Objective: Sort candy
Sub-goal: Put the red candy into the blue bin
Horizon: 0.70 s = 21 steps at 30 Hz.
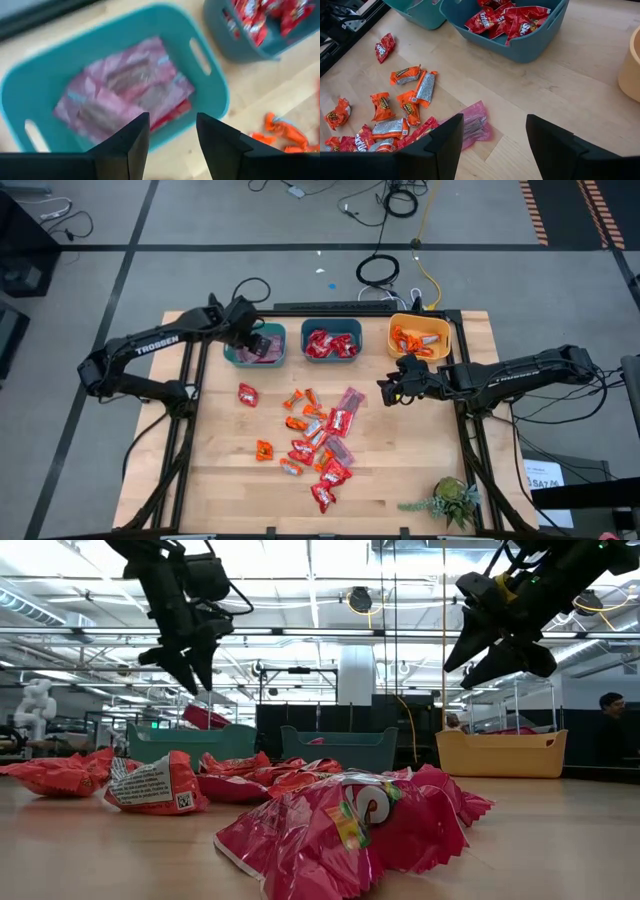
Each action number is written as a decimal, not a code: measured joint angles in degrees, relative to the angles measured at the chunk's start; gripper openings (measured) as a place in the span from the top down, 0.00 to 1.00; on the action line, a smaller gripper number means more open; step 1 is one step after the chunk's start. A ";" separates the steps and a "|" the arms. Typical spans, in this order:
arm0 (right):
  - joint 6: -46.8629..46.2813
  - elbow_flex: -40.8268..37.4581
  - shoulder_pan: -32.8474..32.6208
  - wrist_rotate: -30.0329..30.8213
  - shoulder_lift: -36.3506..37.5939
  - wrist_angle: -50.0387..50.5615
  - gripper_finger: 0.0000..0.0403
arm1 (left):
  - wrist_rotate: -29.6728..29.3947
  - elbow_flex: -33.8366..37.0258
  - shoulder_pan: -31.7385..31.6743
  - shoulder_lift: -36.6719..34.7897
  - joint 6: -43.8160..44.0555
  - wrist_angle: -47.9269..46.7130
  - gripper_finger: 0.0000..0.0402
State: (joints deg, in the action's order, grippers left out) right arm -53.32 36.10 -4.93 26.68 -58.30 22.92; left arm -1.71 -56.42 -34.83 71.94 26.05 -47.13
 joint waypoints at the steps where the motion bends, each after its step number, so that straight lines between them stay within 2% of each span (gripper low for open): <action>1: 0.00 0.00 0.00 0.00 0.00 0.02 0.48 | 0.04 0.00 0.22 0.00 0.48 -0.89 0.57; 9: 0.00 0.00 0.00 -0.32 0.00 0.02 0.48 | -1.44 2.59 5.33 -0.44 7.18 -5.40 0.57; 15: 0.44 0.00 -0.06 -1.53 -0.02 0.02 0.48 | -2.40 8.23 14.34 -0.55 18.37 -5.47 0.57; 21: 0.17 0.00 -0.07 -1.55 -0.02 0.02 0.48 | -6.40 10.98 24.12 -0.52 30.08 -5.63 0.57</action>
State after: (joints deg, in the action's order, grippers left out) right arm -53.15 36.10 -4.99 25.13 -58.33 22.94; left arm -8.11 -45.45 -10.71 71.42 56.13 -52.76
